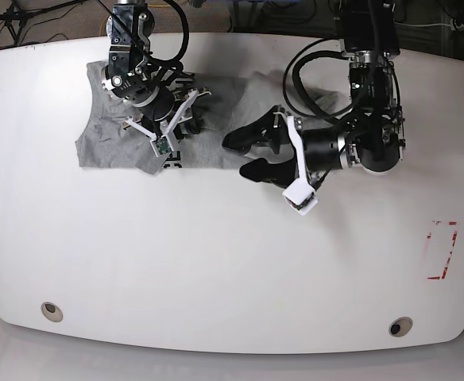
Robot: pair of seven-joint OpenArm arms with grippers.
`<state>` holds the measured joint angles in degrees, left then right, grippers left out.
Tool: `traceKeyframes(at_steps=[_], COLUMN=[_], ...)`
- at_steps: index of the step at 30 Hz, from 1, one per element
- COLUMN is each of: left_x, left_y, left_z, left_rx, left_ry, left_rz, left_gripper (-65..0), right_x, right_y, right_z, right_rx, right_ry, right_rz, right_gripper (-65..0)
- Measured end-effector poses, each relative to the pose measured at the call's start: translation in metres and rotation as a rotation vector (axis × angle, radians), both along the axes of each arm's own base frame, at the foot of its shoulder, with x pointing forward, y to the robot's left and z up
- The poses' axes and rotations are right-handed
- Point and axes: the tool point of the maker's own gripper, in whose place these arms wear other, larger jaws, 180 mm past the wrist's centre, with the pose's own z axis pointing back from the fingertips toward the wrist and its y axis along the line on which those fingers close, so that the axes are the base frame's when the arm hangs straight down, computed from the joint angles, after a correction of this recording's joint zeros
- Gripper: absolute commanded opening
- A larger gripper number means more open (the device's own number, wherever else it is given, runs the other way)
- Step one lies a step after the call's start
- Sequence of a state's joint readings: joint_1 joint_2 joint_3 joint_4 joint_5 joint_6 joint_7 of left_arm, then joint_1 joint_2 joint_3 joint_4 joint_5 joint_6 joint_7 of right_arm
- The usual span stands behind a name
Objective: Fold the T-shirt properly
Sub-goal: 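Lift the strip end with the left gripper and fold it toward the right gripper, then release the left gripper and withdraw it from the folded end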
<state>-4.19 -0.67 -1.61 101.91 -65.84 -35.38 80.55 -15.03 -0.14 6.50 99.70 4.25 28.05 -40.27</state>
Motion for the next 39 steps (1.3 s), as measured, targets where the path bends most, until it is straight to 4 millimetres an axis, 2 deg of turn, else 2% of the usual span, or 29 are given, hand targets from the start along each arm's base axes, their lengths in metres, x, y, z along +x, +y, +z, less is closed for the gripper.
traceKeyframes(at_steps=[4, 7, 12, 19, 22, 25, 28, 34, 39], left_x=[0.009, 0.022, 0.030, 0.025, 0.027, 0.031, 0.028, 0.011, 0.014], left_y=[0.031, 0.073, 0.118, 0.152, 0.168, 0.175, 0.173, 0.159, 0.143], left_z=[-0.011, -0.022, -0.038, -0.067, -0.078, -0.079, -0.082, -0.089, -0.092], left_rx=[0.095, 0.206, 0.302, 0.368, 0.464, 0.496, 0.499, 0.513, 0.525], left_ry=[-0.007, -0.007, 0.038, 0.133, 0.123, 0.095, 0.092, 0.088, 0.078], left_rz=[0.045, 0.125, 0.174, 0.205, 0.212, 0.224, 0.210, 0.143, 0.134], left_gripper=[-24.2, -24.2, -24.2, -24.2, -24.2, -24.2, -24.2, -24.2, -24.3], right_x=[0.000, 0.000, 0.000, 0.001, 0.002, 0.005, 0.009, 0.014, 0.019], right_y=[0.000, 0.000, -0.001, -0.001, -0.002, -0.001, -0.001, -0.001, 0.015], right_z=[0.000, 0.000, 0.000, 0.002, 0.007, 0.014, 0.021, 0.042, 0.070], right_rx=[0.000, -0.001, -0.007, -0.004, -0.019, -0.016, -0.019, -0.030, 0.066], right_ry=[0.000, 0.000, 0.000, -0.002, -0.016, -0.037, -0.057, -0.114, -0.179], right_rz=[-0.001, -0.001, 0.000, 0.001, 0.003, 0.002, 0.002, 0.007, 0.006], right_gripper=[-48.4, -48.4, -48.4, -48.4, -48.4, -48.4, -48.4, -47.9, -47.7])
